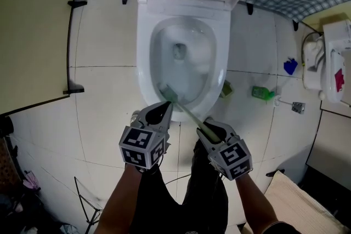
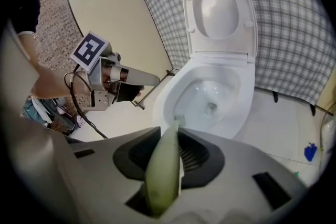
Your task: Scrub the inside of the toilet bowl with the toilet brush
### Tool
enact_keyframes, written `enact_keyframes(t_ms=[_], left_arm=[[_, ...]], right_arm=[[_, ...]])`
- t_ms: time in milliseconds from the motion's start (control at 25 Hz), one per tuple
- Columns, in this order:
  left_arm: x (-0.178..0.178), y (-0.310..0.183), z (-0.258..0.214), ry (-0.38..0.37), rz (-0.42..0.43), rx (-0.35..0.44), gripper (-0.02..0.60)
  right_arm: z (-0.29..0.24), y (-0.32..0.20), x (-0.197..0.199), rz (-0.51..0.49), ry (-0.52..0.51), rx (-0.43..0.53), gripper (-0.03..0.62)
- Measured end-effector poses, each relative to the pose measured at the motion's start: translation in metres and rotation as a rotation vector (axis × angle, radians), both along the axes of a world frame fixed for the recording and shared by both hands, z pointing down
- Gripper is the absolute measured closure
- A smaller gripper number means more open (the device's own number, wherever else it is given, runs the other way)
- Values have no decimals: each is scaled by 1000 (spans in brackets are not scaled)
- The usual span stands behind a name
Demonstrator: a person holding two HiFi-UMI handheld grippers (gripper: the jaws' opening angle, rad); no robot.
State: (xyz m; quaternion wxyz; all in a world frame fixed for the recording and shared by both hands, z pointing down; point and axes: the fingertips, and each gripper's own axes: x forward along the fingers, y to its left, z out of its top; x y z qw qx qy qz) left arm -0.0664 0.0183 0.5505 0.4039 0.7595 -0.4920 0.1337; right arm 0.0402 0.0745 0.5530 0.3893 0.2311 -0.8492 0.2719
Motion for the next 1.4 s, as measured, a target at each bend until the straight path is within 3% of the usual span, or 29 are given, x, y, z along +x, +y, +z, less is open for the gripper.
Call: enact_keyframes(t_ms=[440, 640, 840, 1200, 1400], left_arm=[[4, 6, 6, 6, 18, -11, 575], [4, 5, 6, 8, 15, -10, 575], [-2, 6, 5, 3, 6, -25, 575], [-7, 4, 7, 6, 1, -25, 575], [-10, 2, 8, 5, -5, -24, 575]], right_arm=[[1, -18, 38, -24, 234, 38, 474], [4, -35, 40, -4, 288, 63, 474], [11, -64, 47, -66, 368, 150, 474], [13, -142, 57, 2, 425, 308, 476], [14, -187, 49, 80, 394, 354, 476]])
